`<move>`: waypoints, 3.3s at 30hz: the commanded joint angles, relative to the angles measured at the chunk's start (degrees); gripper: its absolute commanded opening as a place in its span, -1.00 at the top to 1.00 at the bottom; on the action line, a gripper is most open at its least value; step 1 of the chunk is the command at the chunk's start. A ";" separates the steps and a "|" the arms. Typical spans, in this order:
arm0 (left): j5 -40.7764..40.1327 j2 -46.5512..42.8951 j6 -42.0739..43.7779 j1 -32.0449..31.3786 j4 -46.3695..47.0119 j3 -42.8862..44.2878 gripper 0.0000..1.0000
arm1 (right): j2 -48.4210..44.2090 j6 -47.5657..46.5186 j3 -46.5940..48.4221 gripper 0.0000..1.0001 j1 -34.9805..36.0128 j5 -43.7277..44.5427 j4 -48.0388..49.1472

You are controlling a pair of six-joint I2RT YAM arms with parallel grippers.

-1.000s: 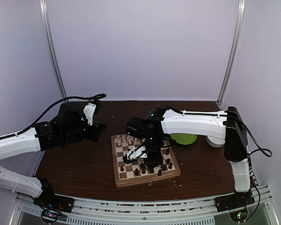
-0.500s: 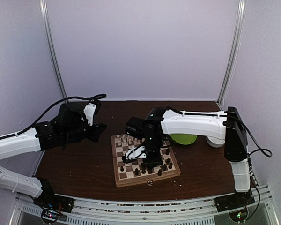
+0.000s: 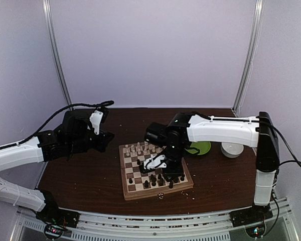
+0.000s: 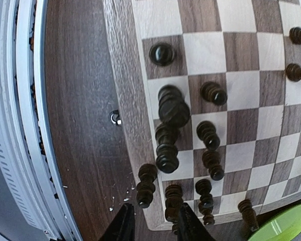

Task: Set up the chess pieces on the board
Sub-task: Move the queen to d8, then pick up the bishop from the chessboard, then place the bishop on d8, then place the rook on the chessboard.

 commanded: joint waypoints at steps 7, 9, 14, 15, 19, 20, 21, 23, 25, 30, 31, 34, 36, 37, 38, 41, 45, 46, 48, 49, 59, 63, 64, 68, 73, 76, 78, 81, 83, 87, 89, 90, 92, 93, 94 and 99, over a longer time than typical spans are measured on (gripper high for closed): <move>0.41 0.15 0.00 0.47 2.50 0.00 1.00 | -0.23 -0.73 -3.65 0.35 -0.18 -1.42 0.96; 0.50 0.01 -0.04 0.47 2.50 -0.08 1.00 | 0.49 -0.79 -3.57 0.36 -0.20 -1.54 1.03; 0.17 -0.50 0.04 0.46 1.95 -0.27 1.00 | 1.48 -0.45 -2.97 0.49 -0.19 -1.26 1.46; 0.15 -0.56 0.09 0.47 1.94 -0.27 1.00 | 1.65 -0.32 -2.73 0.55 -0.20 -1.16 1.44; 0.16 -0.43 0.23 0.47 2.01 -0.10 1.00 | 2.44 -0.39 -1.48 0.73 -0.21 -0.62 0.76; 0.26 -0.37 0.18 0.47 2.08 -0.09 1.00 | 2.42 -0.38 -1.38 0.76 -0.23 0.08 0.97; 0.29 -0.29 0.14 0.46 2.18 -0.09 1.00 | 2.43 -0.39 -1.33 0.77 -0.24 0.69 1.11; 0.40 -0.26 0.05 0.40 2.35 -0.24 1.00 | 2.34 -0.39 -1.20 0.78 -0.23 1.81 1.45; 0.48 -0.23 0.05 0.47 2.56 -0.42 1.00 | 2.28 -0.40 -1.09 0.79 -0.24 2.66 1.73; 0.67 -0.15 -0.12 0.44 2.80 -0.62 1.00 | 2.35 -0.22 -0.80 0.80 -0.33 3.80 2.42; 0.75 -0.11 -0.17 0.45 2.85 -0.62 1.00 | 2.41 -0.13 -0.73 0.80 -0.32 3.86 2.57; 0.81 0.11 -0.21 0.46 2.98 -0.61 1.00 | 2.72 0.06 -0.33 0.80 -0.32 4.05 2.72; 0.83 0.16 -0.28 0.46 3.05 -0.62 1.00 | 2.86 0.14 -0.06 0.80 -0.32 4.52 2.92; 0.89 0.17 -0.30 0.45 3.11 -0.62 1.00 | 2.92 0.22 -0.01 0.80 -0.33 4.66 3.06; 0.92 0.19 -0.30 0.47 3.15 -0.62 1.00 | 2.86 0.23 0.04 0.80 -0.32 4.65 3.21; 0.94 0.40 -0.39 0.42 3.32 -0.67 1.00 | 3.03 0.23 0.32 0.80 -0.37 5.01 3.25; 1.11 0.65 -0.31 0.45 3.42 -0.54 1.00 | 3.14 0.30 0.26 0.80 -0.41 5.56 3.35; 1.20 0.68 -0.30 0.45 3.42 -0.54 1.00 | 3.11 0.32 0.26 0.80 -0.39 5.57 3.41; 1.20 0.64 -0.32 0.45 3.44 -0.59 1.00 | 2.93 0.48 0.26 0.80 -0.40 5.84 3.63; 1.20 0.66 -0.31 0.47 3.50 -0.62 1.00 | 2.83 0.57 0.26 0.80 -0.41 6.00 3.68; 1.52 0.66 -0.48 0.47 3.61 -0.75 1.00 | 2.11 0.75 0.21 0.55 -0.37 3.80 2.95; 3.68 1.84 -0.48 0.47 2.12 0.63 1.00 | -0.34 0.85 1.65 0.48 -0.47 1.68 1.05; 4.99 2.43 -0.48 0.47 1.27 1.15 1.00 | -1.46 0.85 1.92 0.46 -0.63 1.48 0.74; 13.05 5.36 -0.02 0.47 -3.72 4.37 1.00 | -6.73 1.01 1.41 0.40 -2.76 -0.82 1.27; 24.55 9.73 -0.25 0.47 -9.88 9.26 1.00 | -14.44 1.00 -4.32 0.37 -7.68 -8.48 6.81; 27.13 10.21 -5.32 0.47 -7.90 9.74 1.00 | -17.99 2.03 -6.43 0.36 -9.58 -10.94 10.32; 28.30 10.39 -9.13 0.44 -4.20 9.22 1.00 | -20.26 3.62 -7.79 0.35 -10.76 -11.98 13.46; 31.55 11.41 -12.18 0.40 1.78 9.05 1.00 | -23.16 5.08 -9.90 0.29 -12.16 -14.11 17.65; 32.25 11.13 -11.74 -0.05 8.33 6.68 1.00 | -24.23 5.47 -11.00 0.28 -12.45 -14.38 19.10; 28.06 8.14 -3.47 -1.30 23.63 -3.83 1.00 | -26.79 7.05 -16.01 0.28 -13.03 -15.76 22.75; 23.20 6.68 -0.96 -1.71 31.89 -10.73 1.00 | -28.74 7.47 -19.41 0.27 -13.31 -15.85 25.16; 21.70 6.57 -0.36 -1.73 35.70 -13.26 1.00 | -29.49 7.63 -20.58 0.27 -13.45 -15.69 25.89; 20.07 8.24 0.57 -1.77 41.62 -16.57 1.00 | -30.83 8.19 -22.10 0.26 -13.85 -15.72 27.06; 20.10 9.50 0.86 -1.92 43.88 -17.61 1.00 | -31.28 8.54 -22.90 0.25 -14.11 -15.84 27.70; 19.94 11.00 0.97 -2.34 45.54 -18.31 1.00 | -31.64 8.78 -23.47 0.25 -14.39 -16.01 28.22; 17.04 17.99 1.08 -4.91 53.14 -21.24 1.00 | -31.13 8.87 -24.43 0.24 -15.36 -17.30 29.35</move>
